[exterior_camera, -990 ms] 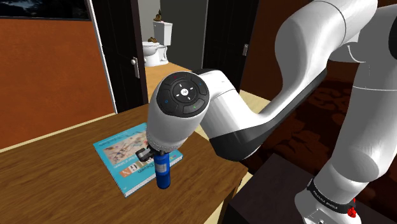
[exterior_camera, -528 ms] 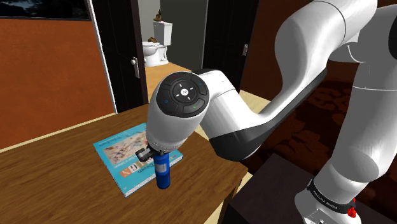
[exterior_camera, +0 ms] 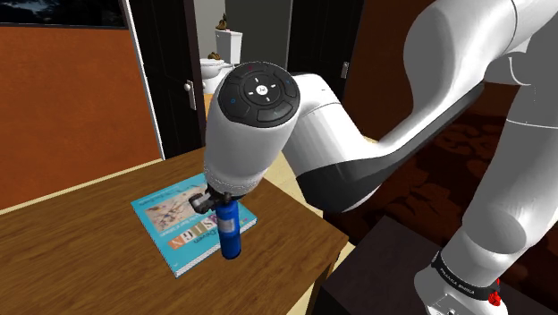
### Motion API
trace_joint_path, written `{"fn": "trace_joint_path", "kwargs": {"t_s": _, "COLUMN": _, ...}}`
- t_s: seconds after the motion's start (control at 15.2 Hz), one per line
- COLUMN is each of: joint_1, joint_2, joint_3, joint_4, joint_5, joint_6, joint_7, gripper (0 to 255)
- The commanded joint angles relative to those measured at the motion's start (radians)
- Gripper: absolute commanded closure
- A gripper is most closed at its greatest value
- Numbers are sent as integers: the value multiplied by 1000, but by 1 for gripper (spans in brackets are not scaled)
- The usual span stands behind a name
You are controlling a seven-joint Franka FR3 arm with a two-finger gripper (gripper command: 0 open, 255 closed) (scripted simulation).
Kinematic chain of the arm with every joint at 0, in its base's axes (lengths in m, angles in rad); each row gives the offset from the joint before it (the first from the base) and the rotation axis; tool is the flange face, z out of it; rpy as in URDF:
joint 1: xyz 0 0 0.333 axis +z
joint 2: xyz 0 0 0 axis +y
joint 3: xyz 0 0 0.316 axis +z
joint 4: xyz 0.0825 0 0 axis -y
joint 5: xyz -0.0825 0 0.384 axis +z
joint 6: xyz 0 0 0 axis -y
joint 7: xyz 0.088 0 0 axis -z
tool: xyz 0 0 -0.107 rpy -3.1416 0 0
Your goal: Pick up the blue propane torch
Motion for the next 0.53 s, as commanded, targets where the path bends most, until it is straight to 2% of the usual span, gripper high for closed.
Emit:
{"fn": "trace_joint_path", "kwargs": {"t_s": 0.0, "joint_1": -10, "joint_2": -11, "joint_3": 11, "joint_4": 16, "joint_5": 19, "joint_6": -11, "joint_7": -20, "gripper": 255}}
{"fn": "trace_joint_path", "kwargs": {"t_s": 0.46, "joint_1": -62, "joint_2": -66, "joint_3": 57, "joint_4": 58, "joint_5": 95, "joint_6": -37, "joint_7": -92, "gripper": 255}}
